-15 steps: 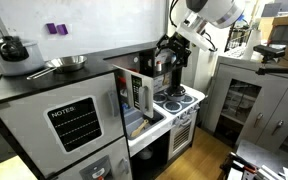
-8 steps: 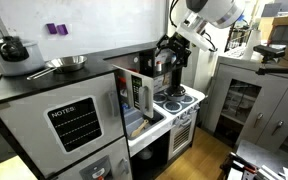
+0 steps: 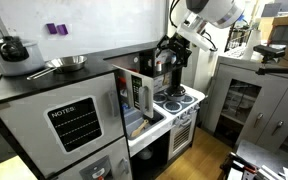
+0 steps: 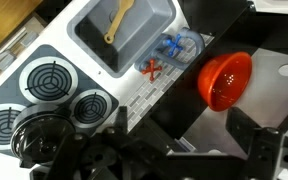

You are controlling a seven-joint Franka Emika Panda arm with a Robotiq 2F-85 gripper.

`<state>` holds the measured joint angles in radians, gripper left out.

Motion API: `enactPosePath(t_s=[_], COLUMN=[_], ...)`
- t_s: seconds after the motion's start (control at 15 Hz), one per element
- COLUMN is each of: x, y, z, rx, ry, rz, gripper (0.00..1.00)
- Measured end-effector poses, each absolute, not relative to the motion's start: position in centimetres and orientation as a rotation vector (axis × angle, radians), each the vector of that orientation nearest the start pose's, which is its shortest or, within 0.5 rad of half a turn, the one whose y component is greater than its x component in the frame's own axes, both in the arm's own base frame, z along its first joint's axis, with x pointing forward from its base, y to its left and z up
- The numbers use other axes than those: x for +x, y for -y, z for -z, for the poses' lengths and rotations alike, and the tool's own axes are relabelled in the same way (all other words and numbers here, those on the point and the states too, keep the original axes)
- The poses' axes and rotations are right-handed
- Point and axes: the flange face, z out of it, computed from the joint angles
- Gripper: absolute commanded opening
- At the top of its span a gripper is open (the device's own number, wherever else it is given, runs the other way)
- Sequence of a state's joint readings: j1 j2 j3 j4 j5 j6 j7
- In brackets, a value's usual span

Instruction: Pick up the orange bowl from the top shelf of the cabinet and put it in the sink. Close the door of the top shelf

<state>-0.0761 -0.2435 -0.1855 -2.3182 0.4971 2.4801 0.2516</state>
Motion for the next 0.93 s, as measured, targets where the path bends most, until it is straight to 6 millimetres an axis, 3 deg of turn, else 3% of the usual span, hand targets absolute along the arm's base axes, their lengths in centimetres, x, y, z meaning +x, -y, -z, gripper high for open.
enactPosePath(t_s=[0.53,0.93], x=[48.7,50.0], y=[13.3,12.3], z=[-47.8,-46.2], rx=[-2.427,-2.363], ry=[-1.105,-1.139], rz=[0.525,0.5], gripper=[1.0,1.0])
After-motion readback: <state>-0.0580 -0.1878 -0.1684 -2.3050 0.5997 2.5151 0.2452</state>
